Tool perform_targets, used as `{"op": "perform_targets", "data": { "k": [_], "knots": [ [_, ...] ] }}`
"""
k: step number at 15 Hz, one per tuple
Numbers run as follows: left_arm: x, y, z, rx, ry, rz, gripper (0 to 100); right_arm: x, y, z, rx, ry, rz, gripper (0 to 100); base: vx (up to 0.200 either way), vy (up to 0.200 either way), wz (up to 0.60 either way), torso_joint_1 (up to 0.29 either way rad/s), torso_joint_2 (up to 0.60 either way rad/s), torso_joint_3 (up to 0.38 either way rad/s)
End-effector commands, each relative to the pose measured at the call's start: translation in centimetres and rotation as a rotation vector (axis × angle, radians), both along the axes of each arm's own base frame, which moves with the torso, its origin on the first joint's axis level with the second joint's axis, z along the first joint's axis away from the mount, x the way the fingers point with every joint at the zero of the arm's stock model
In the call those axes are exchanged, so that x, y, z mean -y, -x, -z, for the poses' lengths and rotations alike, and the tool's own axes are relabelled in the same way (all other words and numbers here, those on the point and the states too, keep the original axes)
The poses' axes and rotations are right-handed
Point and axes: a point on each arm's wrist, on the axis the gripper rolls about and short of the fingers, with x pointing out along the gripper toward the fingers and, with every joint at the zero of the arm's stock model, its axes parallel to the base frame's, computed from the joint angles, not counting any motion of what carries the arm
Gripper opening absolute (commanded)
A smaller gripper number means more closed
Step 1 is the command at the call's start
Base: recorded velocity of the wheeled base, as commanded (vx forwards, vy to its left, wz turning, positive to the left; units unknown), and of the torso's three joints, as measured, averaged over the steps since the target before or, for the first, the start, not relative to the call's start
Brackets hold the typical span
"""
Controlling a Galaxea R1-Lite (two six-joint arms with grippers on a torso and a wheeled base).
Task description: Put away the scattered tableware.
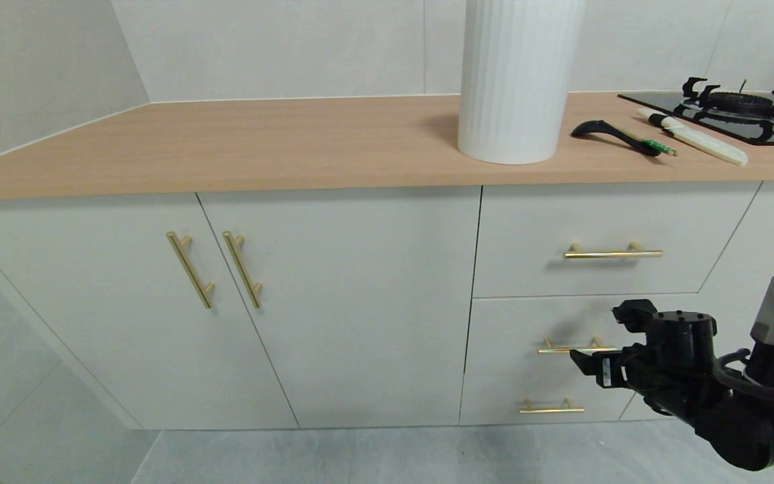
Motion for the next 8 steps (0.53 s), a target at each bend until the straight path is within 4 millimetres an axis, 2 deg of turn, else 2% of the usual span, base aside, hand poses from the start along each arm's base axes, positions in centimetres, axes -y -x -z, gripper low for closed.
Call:
{"op": "perform_targets", "data": {
  "k": [1, 8],
  "knots": [
    [0.0, 0.0, 0.0, -0.001, 0.001, -0.001, 100, -0.2, -0.9, 1.3, -0.004, -0.008, 0.013, 100, 0.000, 0.000, 0.00, 0.000, 0.00, 0.000],
    [0.0, 0.0, 0.0, 0.000, 0.001, -0.001, 100, -0.1, -2.7, 2.8, 0.066, -0.041, 0.059, 100, 0.000, 0.000, 0.00, 0.000, 0.00, 0.000]
  ]
}}
